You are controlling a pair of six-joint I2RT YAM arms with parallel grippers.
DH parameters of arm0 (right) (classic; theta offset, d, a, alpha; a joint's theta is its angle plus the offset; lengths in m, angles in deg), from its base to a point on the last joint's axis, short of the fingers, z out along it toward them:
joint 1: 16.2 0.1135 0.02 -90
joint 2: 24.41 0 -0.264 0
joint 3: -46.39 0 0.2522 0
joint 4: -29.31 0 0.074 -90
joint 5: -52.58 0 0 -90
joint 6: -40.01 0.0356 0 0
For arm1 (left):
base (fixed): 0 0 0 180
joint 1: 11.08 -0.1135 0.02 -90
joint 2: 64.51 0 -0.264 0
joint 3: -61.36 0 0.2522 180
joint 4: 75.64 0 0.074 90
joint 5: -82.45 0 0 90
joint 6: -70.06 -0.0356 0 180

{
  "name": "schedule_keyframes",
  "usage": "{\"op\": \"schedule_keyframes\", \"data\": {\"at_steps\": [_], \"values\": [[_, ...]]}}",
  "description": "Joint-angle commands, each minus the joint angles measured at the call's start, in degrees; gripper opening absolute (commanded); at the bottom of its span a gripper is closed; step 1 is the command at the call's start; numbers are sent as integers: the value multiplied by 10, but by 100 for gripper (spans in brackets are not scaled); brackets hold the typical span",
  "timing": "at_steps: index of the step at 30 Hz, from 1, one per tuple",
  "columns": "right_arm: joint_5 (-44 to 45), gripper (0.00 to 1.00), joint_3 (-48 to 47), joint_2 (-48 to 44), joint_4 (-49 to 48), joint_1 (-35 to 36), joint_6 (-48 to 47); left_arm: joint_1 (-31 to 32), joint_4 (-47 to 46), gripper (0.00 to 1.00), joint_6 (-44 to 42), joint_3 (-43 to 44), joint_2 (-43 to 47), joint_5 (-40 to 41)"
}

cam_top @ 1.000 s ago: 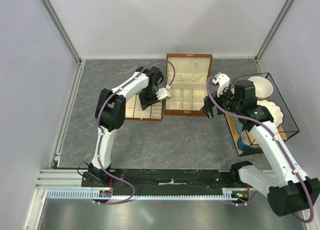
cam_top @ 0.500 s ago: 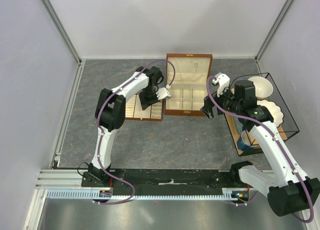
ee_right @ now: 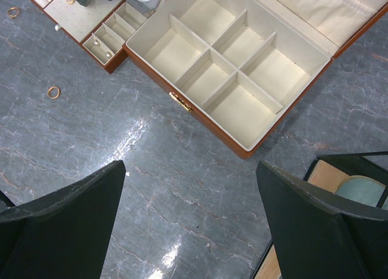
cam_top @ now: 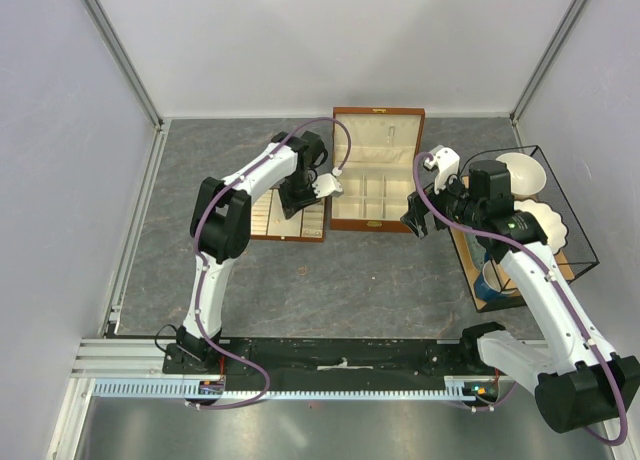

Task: Organize the mixed jewelry
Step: Adjust the jewelry in the compartment layer.

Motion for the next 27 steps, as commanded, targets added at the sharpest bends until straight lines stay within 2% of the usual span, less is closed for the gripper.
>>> {"op": "schedule_keyframes", "data": {"at_steps": [1,27], "values": [[-4,98,4,-6,-10,-1,-4,-1,-4,2,-12,17,-3,-18],[-3,98,7,-10,-12,-1,-4,-1,-9,2,-11,1,-11,-10]]}}
